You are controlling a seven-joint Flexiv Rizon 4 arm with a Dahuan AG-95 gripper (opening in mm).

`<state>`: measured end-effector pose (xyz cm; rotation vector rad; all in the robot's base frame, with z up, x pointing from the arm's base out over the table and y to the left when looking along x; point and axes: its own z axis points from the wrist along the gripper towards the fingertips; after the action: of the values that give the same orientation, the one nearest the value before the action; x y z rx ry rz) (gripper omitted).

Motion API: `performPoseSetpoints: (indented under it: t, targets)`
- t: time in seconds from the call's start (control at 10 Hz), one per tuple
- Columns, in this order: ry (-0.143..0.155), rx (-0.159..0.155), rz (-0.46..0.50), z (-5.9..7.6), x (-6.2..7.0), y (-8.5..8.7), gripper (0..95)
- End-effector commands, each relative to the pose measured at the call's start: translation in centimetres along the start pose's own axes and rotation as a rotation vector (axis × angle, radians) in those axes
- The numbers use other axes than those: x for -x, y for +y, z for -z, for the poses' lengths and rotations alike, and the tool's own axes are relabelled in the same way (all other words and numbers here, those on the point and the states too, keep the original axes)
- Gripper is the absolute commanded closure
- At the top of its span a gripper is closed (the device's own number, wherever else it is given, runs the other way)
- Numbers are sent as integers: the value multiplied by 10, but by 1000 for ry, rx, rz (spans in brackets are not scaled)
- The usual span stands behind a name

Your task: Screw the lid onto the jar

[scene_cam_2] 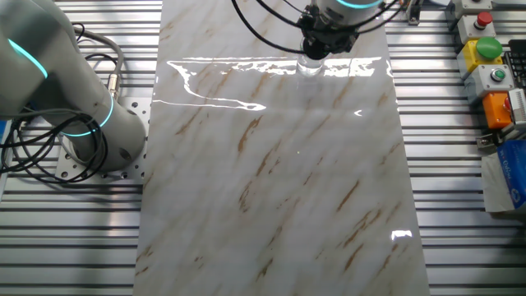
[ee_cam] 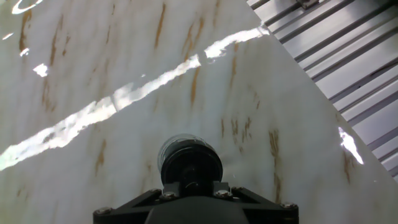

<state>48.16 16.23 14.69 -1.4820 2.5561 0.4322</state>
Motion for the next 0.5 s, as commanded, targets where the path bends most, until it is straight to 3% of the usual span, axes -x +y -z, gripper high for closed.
performPoseSetpoints:
  t: [0.1,0.5]
  targets:
    - [15,-19,5,0,1,1,950]
    - [39,-46,1,-1,5,3,950]
